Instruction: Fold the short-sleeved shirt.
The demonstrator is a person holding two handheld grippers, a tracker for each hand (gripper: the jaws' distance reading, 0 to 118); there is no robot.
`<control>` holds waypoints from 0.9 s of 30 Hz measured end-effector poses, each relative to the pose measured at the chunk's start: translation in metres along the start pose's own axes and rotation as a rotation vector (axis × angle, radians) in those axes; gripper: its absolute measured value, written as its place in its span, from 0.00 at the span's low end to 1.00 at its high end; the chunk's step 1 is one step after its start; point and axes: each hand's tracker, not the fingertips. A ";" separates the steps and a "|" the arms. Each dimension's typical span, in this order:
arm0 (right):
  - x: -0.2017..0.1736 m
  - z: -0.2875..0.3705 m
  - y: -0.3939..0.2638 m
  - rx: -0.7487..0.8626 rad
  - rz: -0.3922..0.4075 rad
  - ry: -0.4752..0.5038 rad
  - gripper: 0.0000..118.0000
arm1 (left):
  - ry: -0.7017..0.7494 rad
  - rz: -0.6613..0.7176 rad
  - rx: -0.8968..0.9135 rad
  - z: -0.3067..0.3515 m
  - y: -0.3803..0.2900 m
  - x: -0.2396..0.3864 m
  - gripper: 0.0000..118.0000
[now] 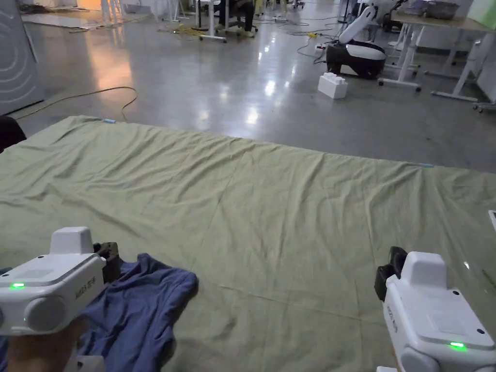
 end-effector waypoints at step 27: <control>-0.031 -0.017 -0.030 -0.116 0.102 0.060 0.02 | 0.020 -0.136 -0.496 -0.084 -0.109 -0.075 0.51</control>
